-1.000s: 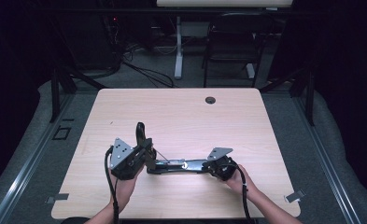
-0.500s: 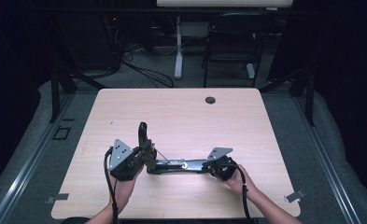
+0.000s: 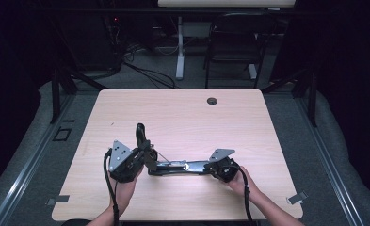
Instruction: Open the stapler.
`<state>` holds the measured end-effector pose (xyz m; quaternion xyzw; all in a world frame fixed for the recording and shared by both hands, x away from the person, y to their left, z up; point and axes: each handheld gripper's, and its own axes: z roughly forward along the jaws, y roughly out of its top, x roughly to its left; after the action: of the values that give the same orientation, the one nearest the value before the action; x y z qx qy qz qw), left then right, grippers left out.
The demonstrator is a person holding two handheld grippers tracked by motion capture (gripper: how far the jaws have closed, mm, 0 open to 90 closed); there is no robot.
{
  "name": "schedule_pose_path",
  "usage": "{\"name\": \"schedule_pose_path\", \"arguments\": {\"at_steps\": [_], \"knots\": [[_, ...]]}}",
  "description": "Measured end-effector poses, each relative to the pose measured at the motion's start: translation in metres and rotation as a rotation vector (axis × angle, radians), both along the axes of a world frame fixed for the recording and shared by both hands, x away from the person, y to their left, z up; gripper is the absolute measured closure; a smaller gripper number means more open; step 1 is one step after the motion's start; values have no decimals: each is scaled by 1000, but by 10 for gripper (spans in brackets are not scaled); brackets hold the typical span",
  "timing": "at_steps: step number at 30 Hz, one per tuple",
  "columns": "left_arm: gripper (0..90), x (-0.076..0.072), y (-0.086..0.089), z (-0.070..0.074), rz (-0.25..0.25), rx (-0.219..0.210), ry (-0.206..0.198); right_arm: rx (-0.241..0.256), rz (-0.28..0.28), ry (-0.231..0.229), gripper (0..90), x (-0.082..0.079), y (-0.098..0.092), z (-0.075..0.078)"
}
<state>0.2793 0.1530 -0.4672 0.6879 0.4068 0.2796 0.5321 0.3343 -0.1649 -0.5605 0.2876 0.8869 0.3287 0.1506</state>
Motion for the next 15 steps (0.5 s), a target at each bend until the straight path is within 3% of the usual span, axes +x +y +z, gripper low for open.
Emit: {"name": "schedule_pose_path", "arguments": {"at_steps": [8, 15], "knots": [[900, -1, 8, -2, 31, -12, 21, -1, 1, 1, 900, 0, 0, 0], [898, 2, 33, -7, 114, -53, 104, -5, 3, 3, 900, 0, 0, 1]]}}
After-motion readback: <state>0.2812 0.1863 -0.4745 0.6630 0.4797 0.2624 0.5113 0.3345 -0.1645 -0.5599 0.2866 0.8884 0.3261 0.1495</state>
